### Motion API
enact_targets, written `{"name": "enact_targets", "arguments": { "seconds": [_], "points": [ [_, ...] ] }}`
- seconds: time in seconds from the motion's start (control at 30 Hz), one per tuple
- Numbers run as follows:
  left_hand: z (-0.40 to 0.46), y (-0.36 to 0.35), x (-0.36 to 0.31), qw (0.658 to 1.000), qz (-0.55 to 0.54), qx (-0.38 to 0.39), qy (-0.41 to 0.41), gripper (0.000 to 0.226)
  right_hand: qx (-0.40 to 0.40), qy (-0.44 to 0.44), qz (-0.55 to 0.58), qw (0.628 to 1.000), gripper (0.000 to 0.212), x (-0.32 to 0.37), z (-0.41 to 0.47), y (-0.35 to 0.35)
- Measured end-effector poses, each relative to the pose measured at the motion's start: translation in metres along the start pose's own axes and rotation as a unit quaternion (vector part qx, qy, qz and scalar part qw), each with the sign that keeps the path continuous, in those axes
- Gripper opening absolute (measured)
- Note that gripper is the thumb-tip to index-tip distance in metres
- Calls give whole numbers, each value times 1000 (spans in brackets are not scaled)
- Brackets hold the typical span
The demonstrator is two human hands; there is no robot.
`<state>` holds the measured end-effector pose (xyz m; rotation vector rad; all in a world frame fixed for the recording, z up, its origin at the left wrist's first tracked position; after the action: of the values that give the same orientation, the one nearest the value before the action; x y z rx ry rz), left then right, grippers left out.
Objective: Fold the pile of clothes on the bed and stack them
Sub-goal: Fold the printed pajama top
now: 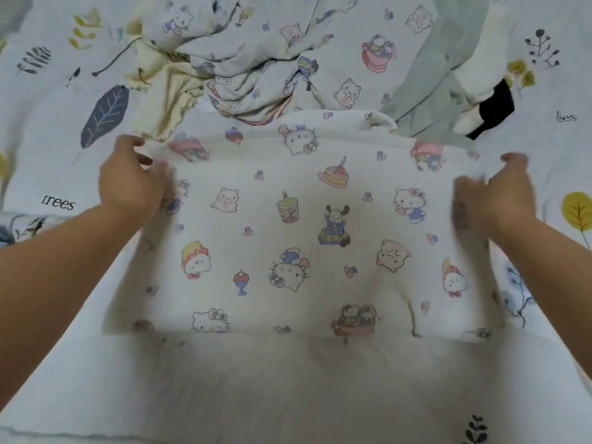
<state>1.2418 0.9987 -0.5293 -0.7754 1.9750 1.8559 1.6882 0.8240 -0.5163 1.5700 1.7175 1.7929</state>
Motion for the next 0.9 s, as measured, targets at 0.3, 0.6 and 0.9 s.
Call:
{"name": "enact_targets", "arguments": {
  "seconds": [0.3, 0.6, 0.9],
  "points": [
    [-97, -6, 61, 970, 174, 125, 112, 62, 135, -72, -105, 983, 67, -60, -76, -26],
    [-110, 20, 45, 988, 128, 84, 6, 43, 91, 13, -68, 993, 32, -47, -104, 5],
    [-200, 28, 127, 971, 155, 165, 75, 25, 225, -37, -199, 953, 33, -107, -173, 11]
  ]
}}
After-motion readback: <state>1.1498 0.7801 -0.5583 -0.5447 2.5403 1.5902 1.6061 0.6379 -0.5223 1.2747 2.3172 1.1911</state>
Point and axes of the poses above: each hand's wrist, its own z-axis towards the middle knuckle, its own y-axis out of the back of the hand, x = y × z, the point moved 6 cm from there along z, towards the middle knuckle, and after that the axes turned 5 degrees about x, right-handed, at the moved point
